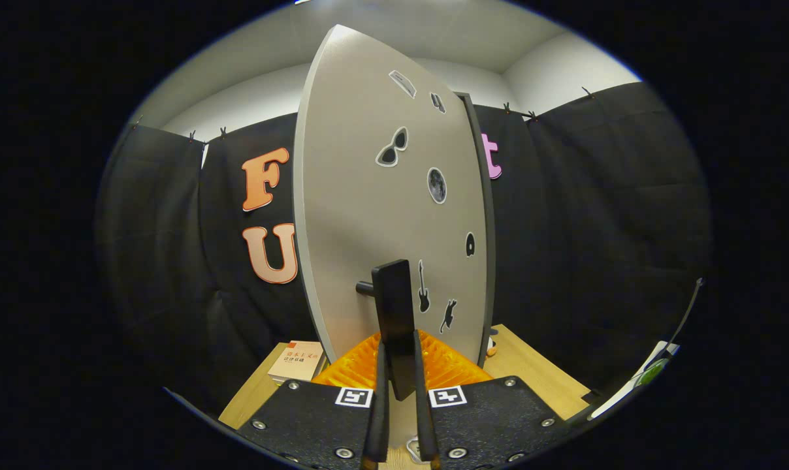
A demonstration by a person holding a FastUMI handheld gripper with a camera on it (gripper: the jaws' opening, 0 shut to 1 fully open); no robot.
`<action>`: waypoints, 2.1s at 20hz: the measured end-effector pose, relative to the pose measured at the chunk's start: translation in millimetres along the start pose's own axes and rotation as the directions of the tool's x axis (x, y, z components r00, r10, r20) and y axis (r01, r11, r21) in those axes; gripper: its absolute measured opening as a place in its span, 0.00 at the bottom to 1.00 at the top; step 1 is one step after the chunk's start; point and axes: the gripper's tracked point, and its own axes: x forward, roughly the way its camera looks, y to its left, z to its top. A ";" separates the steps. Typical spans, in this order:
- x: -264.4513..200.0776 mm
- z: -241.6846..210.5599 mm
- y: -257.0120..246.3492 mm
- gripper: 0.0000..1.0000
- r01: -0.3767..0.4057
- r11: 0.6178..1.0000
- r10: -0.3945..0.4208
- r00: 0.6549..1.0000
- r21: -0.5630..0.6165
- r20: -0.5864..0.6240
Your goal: Open the shoe cabinet door, grab the shoes and put them into the shoe cabinet, then close the shoe cabinet door.
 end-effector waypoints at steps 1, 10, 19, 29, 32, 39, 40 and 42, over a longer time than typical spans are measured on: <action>-1.9 0.3 -7.3 0.16 0.019 1.000 -0.019 1.000 -0.002 0.000; -11.6 10.9 -73.8 0.11 0.181 0.983 -0.181 0.983 0.006 0.023; -26.9 1.2 -155.8 0.04 0.288 0.954 -0.291 0.956 0.079 0.026; -37.2 -2.5 -169.0 0.04 0.315 0.947 -0.316 0.948 0.058 0.023; -45.6 2.3 -158.0 0.04 0.303 0.951 -0.305 0.952 0.055 0.033; -59.0 -6.9 -104.4 0.04 0.228 0.974 -0.228 0.973 0.007 0.018; -58.2 -12.5 -95.7 0.04 0.212 0.977 -0.212 0.977 0.002 0.007; -55.1 -25.6 -79.6 0.04 0.184 0.983 -0.184 0.983 -0.004 -0.017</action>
